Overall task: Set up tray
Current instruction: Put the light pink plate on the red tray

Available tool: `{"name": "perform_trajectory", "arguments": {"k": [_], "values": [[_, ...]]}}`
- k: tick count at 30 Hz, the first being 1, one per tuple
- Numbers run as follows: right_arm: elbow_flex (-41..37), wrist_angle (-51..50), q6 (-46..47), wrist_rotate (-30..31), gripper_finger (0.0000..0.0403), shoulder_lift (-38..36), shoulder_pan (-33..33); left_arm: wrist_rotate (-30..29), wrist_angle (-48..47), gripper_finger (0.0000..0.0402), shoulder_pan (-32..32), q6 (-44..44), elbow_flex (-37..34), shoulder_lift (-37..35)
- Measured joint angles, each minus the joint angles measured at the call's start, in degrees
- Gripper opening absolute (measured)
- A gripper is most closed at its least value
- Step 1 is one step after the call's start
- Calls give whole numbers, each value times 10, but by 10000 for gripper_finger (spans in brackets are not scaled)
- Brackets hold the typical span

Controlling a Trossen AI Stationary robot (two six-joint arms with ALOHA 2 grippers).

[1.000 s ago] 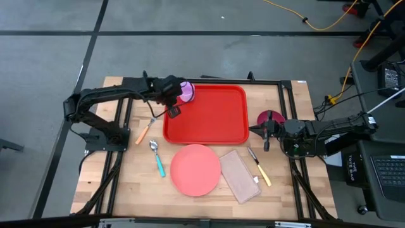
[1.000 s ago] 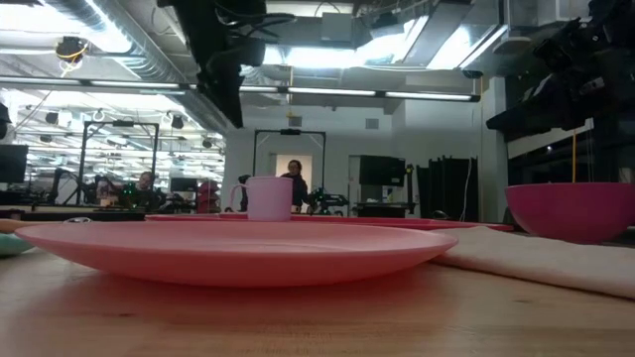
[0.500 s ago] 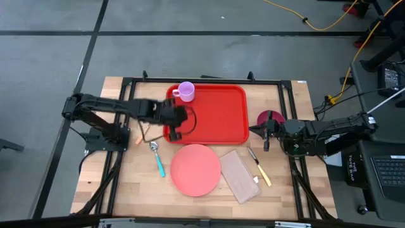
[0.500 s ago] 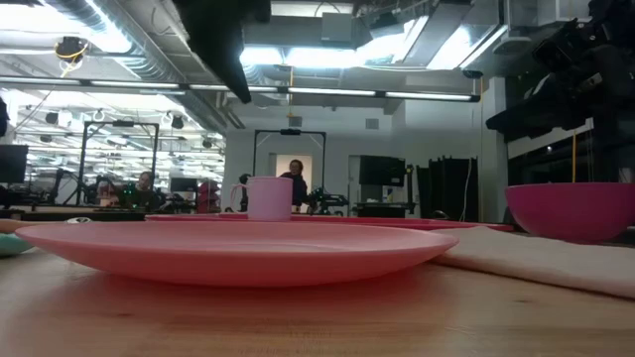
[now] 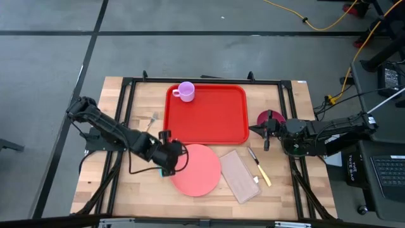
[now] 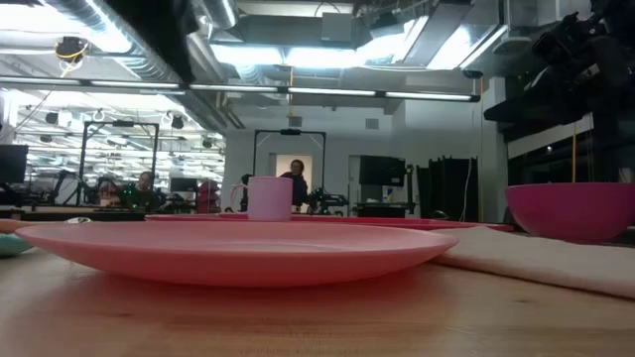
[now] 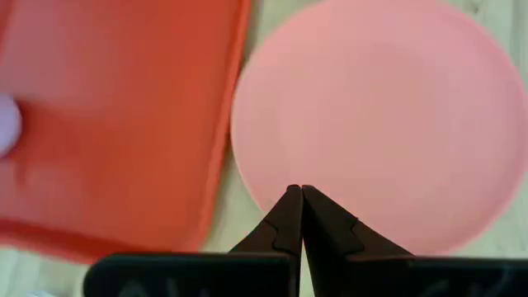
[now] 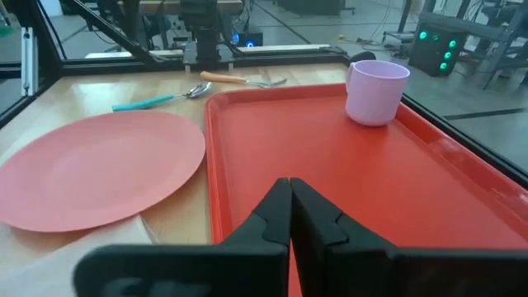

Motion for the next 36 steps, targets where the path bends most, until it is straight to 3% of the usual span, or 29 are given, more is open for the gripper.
{"name": "perform_trajectory", "arguments": {"k": [6,12,20,27,36], "values": [[0,-3,32,-4,12,0,0,36,-29,2,-25,-113,0,7],[0,-11,41,-5,6,0,0,89,-31,2,-29,-134,0,7],[0,-29,45,-5,12,0,0,85,-30,8,-12,-222,-14,7],[0,-40,45,-6,6,0,0,87,-20,13,-9,-306,-94,6],[0,-40,71,-24,6,0,0,114,52,27,6,-288,-148,5]]}}
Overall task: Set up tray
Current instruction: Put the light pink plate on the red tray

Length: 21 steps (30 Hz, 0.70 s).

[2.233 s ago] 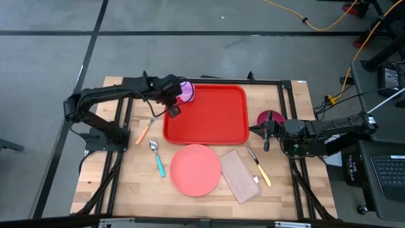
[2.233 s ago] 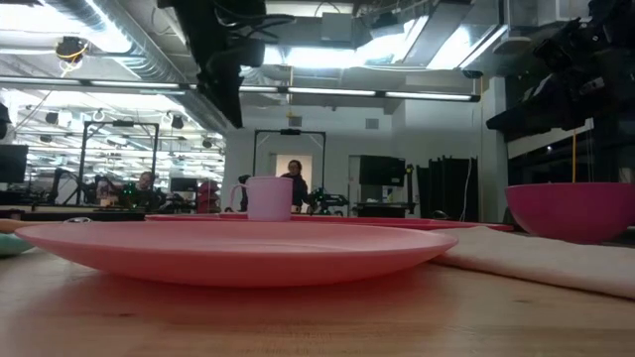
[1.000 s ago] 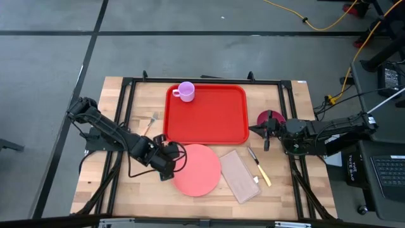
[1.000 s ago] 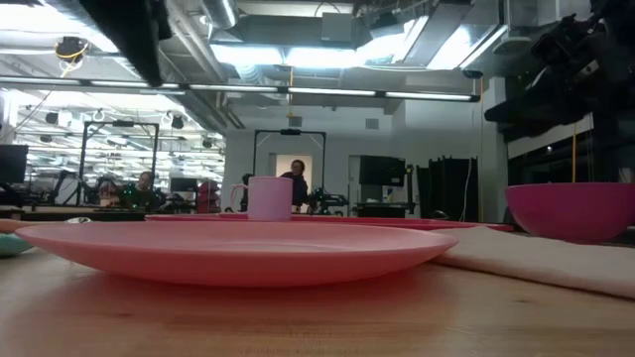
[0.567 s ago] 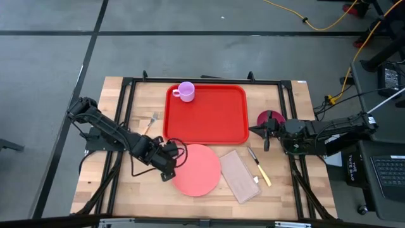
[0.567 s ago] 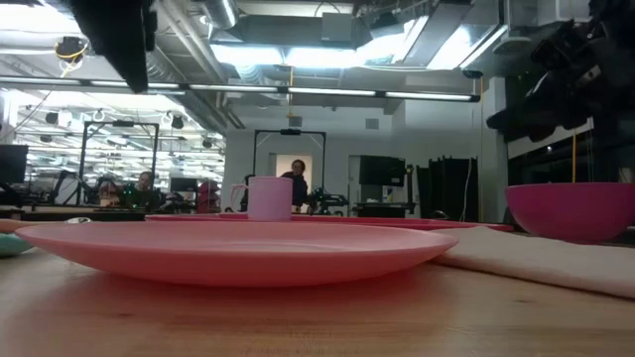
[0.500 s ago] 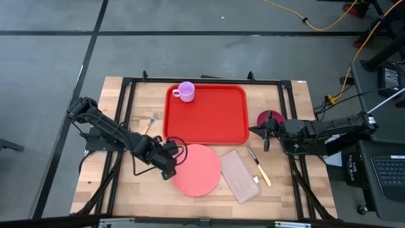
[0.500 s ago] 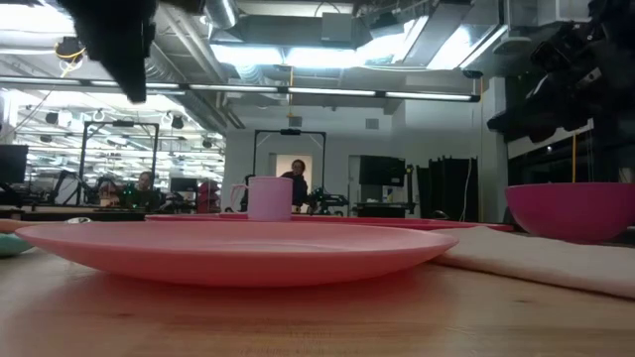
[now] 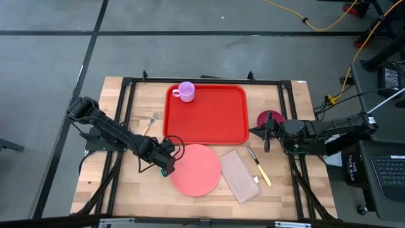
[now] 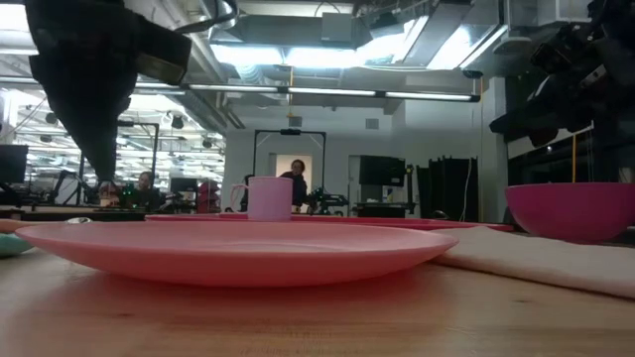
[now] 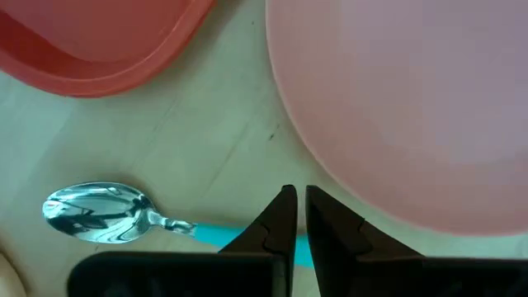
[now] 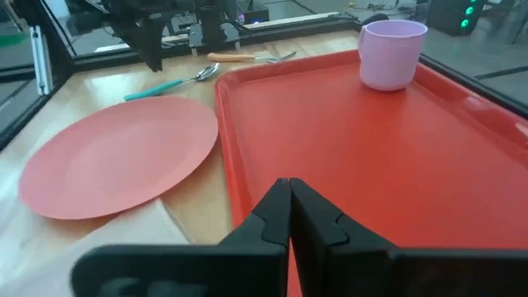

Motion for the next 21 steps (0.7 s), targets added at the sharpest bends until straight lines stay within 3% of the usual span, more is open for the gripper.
{"name": "perform_trajectory", "arguments": {"k": [7,16,21], "values": [[0,-1,1,-2,13,0,0,0,37,49,4,37,-38,-39],[0,-3,1,-2,4,0,0,8,228,61,17,14,-172,-148],[0,-3,2,-2,16,0,0,27,271,63,38,-26,-212,-164]]}}
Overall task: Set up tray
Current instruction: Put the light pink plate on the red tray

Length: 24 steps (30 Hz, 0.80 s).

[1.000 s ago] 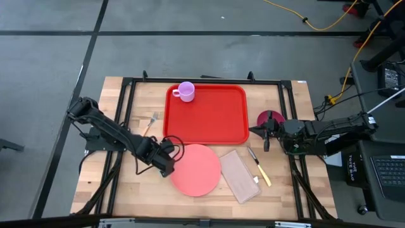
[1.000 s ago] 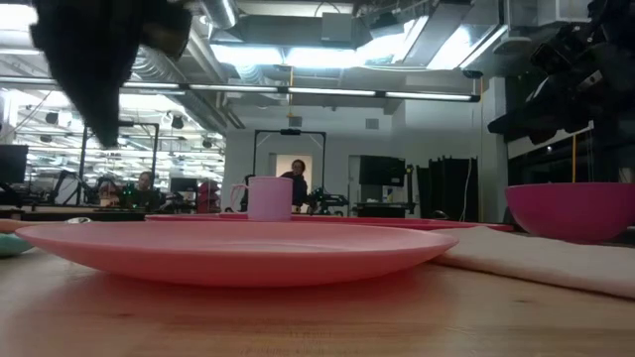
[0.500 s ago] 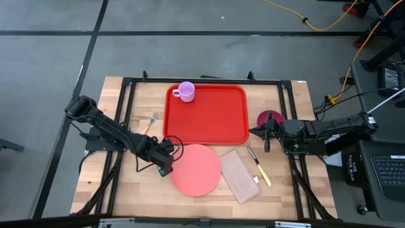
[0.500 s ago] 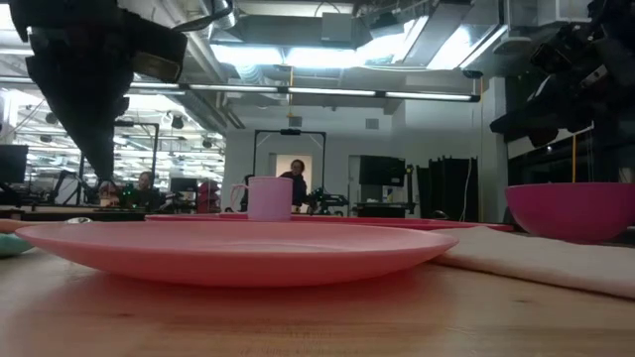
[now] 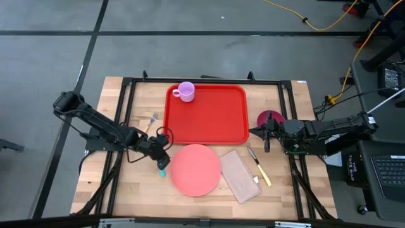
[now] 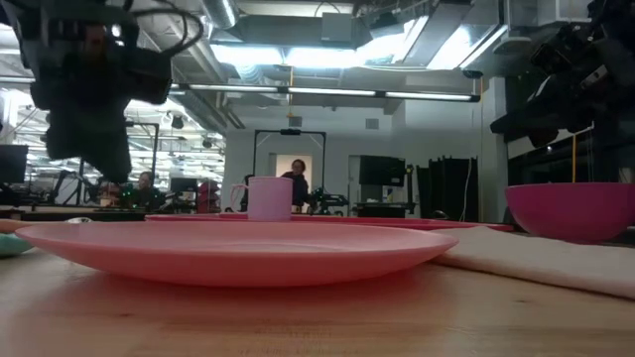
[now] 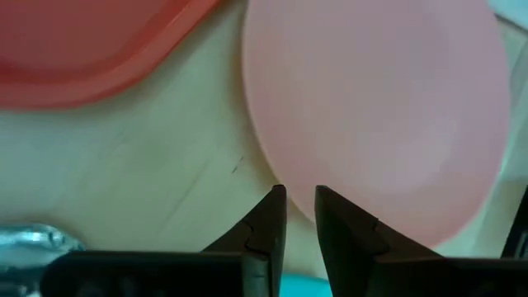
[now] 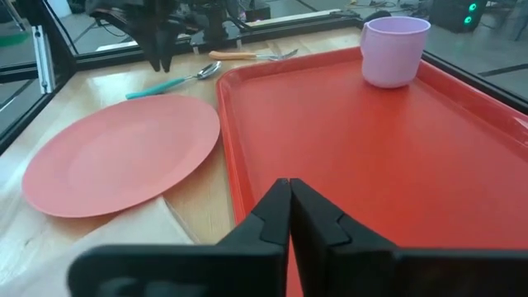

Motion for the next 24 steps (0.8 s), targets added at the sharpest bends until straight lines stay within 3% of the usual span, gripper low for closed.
{"name": "perform_trajectory", "arguments": {"k": [12,18,24], "values": [[0,-2,2,-7,9,0,0,53,37,121,20,-37,-28,3],[0,-2,17,-9,19,0,0,43,47,163,20,-38,-28,12],[0,-2,15,-9,6,0,0,39,45,178,20,-48,-28,28]]}}
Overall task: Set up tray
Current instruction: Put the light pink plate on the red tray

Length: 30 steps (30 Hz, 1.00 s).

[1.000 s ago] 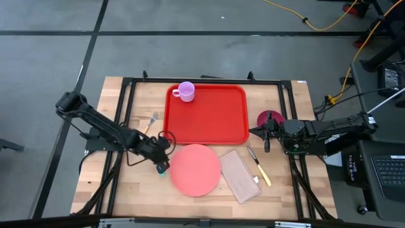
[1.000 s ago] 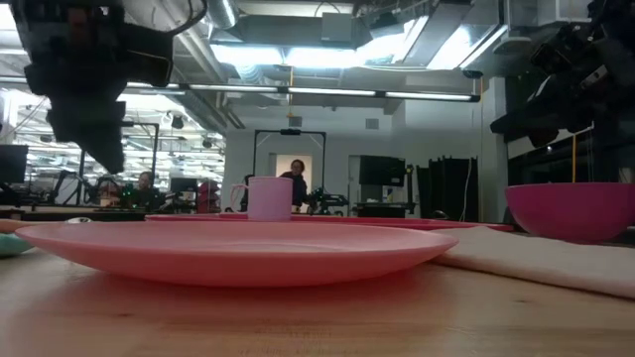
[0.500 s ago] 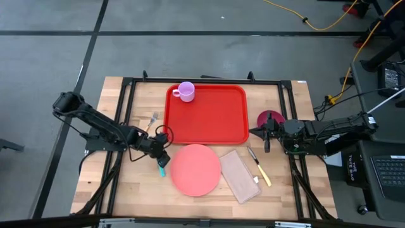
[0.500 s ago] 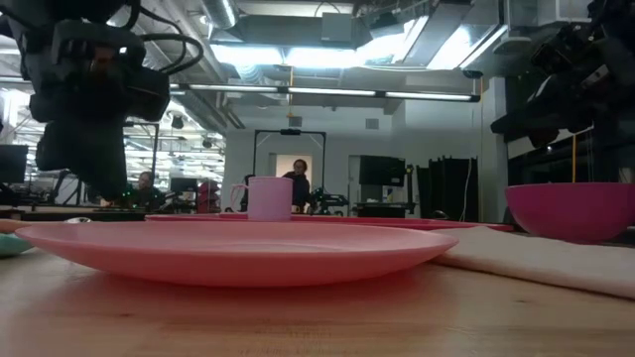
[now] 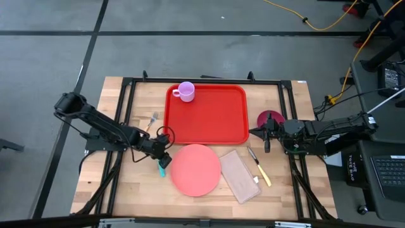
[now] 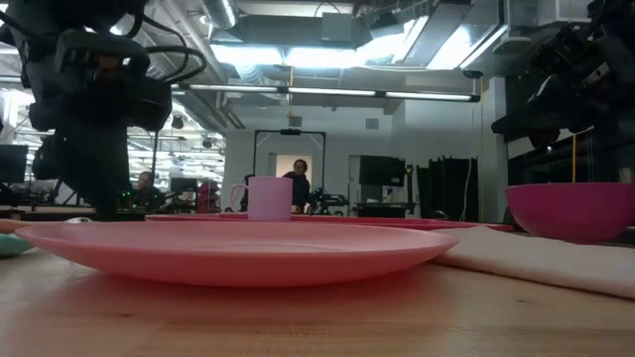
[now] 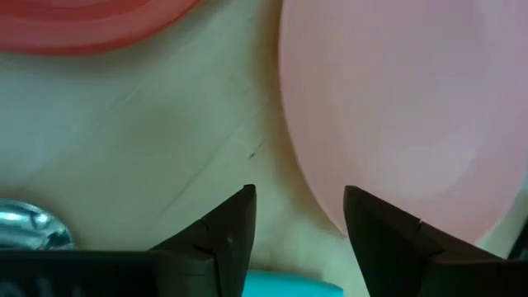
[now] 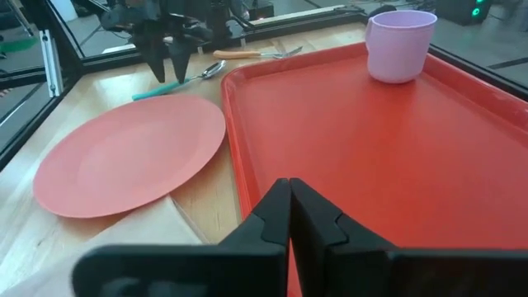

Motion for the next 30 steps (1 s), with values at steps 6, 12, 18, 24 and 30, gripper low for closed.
{"name": "perform_trajectory", "arguments": {"k": [6,12,18,24,30], "values": [[0,0,1,0,21,0,0,10,36,176,0,-4,0,39],[0,-1,2,0,20,0,0,31,91,180,0,-4,0,87],[0,-2,2,0,6,0,0,33,114,180,0,-4,2,119],[0,-3,2,0,19,0,0,41,127,179,0,-18,2,123],[0,-4,2,0,18,0,0,39,123,171,0,-28,1,123]]}}
